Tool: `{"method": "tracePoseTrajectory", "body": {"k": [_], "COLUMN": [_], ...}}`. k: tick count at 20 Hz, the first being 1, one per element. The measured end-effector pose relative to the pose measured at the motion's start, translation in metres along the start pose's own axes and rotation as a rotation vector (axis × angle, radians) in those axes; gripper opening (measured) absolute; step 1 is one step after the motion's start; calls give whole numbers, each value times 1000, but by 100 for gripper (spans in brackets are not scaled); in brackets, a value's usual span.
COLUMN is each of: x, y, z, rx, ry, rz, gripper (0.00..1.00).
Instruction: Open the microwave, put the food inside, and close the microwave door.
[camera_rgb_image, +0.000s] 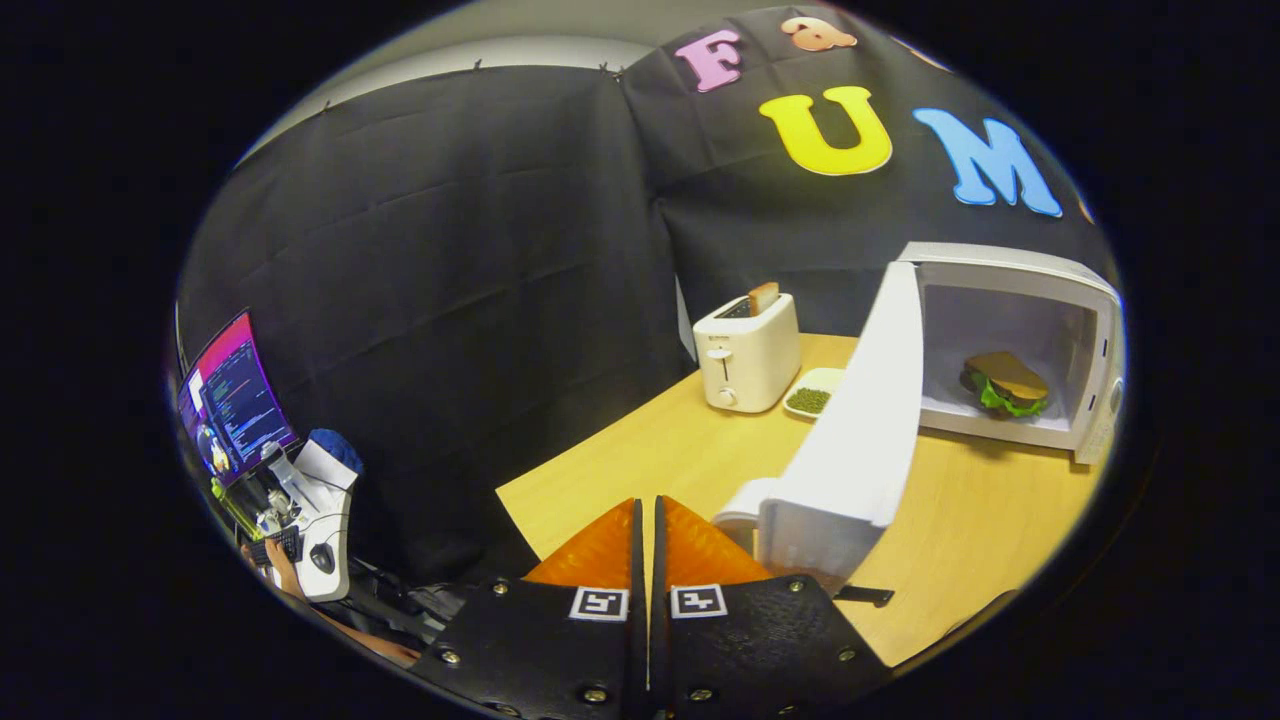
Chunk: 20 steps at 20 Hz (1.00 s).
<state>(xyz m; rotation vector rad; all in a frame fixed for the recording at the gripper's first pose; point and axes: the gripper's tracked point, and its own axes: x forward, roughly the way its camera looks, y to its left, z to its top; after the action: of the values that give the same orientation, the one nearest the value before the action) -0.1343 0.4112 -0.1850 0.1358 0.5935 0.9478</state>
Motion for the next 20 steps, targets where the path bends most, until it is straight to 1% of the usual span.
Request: {"method": "tracePoseTrajectory", "body": {"k": [3, 7, 14, 20], "x": [-9, -26, -67, -91], "y": [-10, -24, -72, -121], "z": [-2, -5, -12, -9], "rx": [-19, -5, 0, 47], "ry": [2, 13, 29, 17], "rz": [-26, -49, -152, -249], "gripper": [1, 1, 1, 1]}}
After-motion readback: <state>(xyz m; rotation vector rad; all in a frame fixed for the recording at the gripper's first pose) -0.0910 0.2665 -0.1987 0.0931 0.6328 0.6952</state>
